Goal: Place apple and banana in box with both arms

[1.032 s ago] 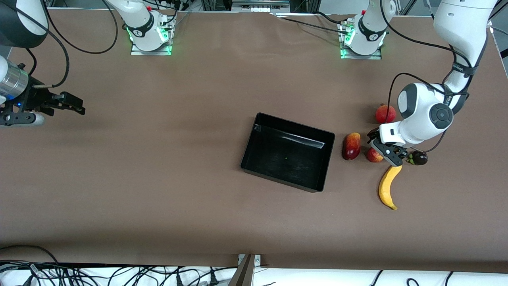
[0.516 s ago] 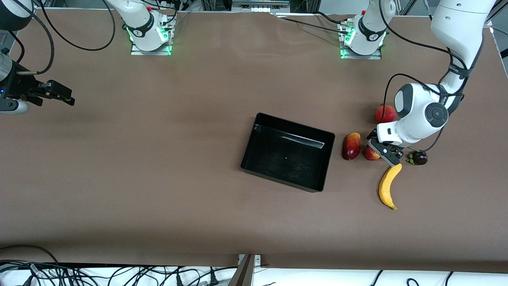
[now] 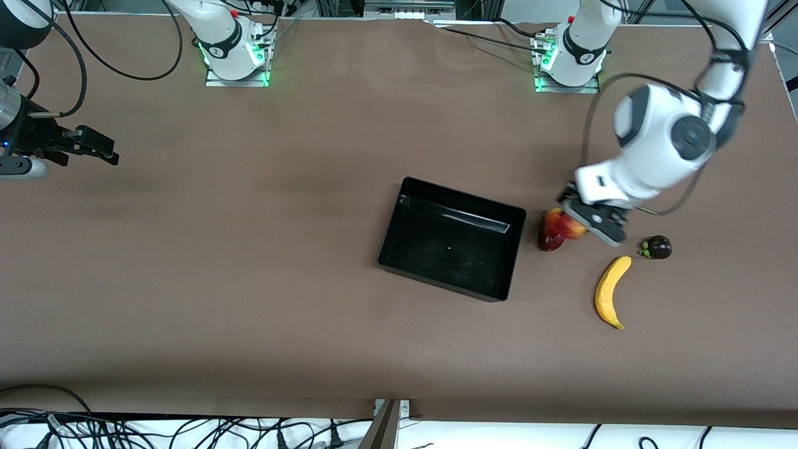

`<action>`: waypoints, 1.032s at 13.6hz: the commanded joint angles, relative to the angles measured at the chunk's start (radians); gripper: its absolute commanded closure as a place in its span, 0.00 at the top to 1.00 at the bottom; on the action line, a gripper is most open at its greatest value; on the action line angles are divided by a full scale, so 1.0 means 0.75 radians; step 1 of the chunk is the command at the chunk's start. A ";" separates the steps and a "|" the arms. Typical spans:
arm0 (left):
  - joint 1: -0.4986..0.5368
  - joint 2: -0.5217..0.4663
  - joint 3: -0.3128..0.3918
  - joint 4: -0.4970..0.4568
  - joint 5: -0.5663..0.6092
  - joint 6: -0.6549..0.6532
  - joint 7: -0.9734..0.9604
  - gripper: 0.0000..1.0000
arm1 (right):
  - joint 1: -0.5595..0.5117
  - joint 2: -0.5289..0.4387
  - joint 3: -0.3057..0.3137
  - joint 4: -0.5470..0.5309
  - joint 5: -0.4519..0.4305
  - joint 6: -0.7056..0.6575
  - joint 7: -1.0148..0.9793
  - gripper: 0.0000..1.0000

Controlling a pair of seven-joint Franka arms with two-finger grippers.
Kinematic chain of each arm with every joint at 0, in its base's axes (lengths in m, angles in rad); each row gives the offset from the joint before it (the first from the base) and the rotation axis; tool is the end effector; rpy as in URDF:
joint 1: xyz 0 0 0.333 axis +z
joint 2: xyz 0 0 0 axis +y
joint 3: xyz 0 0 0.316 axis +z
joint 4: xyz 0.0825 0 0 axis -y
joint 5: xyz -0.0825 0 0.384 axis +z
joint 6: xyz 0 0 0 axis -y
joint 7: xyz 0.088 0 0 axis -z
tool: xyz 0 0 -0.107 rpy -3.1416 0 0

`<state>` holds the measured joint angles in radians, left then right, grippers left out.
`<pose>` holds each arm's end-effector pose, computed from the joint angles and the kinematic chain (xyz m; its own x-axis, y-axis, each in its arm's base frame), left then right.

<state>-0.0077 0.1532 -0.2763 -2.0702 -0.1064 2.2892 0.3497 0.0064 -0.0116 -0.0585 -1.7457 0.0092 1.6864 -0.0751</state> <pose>0.5567 -0.1616 0.3676 0.8443 -0.5256 0.1048 -0.5346 -0.8396 0.0960 0.5532 -0.0281 0.5578 0.9987 0.0220 -0.0468 0.0214 -0.9997 -0.0133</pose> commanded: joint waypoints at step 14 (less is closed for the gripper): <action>-0.607 0.673 0.045 0.410 -0.032 0.263 -1.063 0.00 | 0.020 0.019 -0.020 0.039 -0.022 -0.066 0.016 1.00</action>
<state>-0.4332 0.6163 -0.2638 -1.8038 -0.1109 2.4699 -0.4301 0.0085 -0.0064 -0.0625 -1.7400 0.0085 1.6595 -0.0751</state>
